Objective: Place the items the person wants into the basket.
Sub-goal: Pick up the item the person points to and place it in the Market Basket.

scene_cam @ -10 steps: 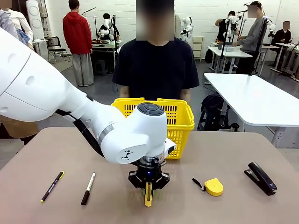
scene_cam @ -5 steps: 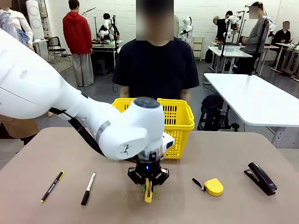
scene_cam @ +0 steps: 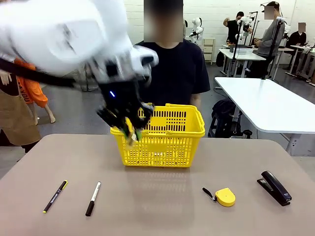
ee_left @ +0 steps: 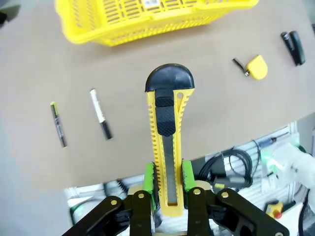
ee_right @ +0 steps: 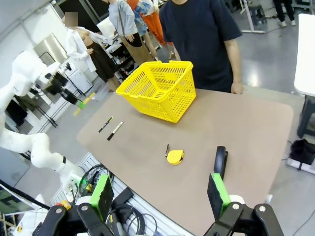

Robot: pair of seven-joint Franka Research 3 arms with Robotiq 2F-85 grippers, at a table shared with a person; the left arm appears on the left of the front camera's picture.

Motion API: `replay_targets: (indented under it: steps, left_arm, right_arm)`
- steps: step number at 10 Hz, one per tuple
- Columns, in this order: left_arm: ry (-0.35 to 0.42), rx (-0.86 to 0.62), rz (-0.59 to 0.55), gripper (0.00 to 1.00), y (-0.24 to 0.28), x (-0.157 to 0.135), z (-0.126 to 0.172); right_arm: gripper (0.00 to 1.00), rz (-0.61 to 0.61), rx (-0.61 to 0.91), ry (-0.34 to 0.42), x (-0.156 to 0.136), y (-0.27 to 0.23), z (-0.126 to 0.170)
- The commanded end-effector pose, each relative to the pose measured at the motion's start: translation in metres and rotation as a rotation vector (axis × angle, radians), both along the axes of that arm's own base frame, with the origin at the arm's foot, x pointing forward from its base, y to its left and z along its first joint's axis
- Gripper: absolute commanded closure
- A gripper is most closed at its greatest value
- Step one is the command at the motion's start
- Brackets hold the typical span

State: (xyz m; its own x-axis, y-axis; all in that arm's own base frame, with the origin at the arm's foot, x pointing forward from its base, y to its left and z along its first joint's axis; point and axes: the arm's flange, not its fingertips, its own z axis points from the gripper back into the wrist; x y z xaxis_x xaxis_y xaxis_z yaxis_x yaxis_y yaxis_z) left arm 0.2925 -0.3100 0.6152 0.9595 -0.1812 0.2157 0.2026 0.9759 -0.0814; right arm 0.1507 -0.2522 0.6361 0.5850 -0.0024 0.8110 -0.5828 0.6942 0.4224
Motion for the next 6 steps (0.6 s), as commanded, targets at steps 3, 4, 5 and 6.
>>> replay_targets:
  steps: [3,4,5,6]
  left_arm:
    - [0.072,0.046,-0.086,1.0,0.002,0.02,0.031]
    - [0.048,0.045,-0.042,1.0,0.014,0.01,0.03]
    - [0.048,0.045,-0.042,1.0,0.014,0.01,0.03]
    - [0.048,0.045,-0.042,1.0,0.014,0.01,0.03]
  right_arm:
    - [0.0,0.013,0.015,-0.023,0.0,0.001,0.003]
    - [0.0,0.013,0.015,-0.023,0.0,0.001,0.003]
    - [0.0,0.013,0.015,-0.023,0.0,0.001,0.003]
    - [0.0,0.013,0.015,-0.023,0.0,0.001,0.003]
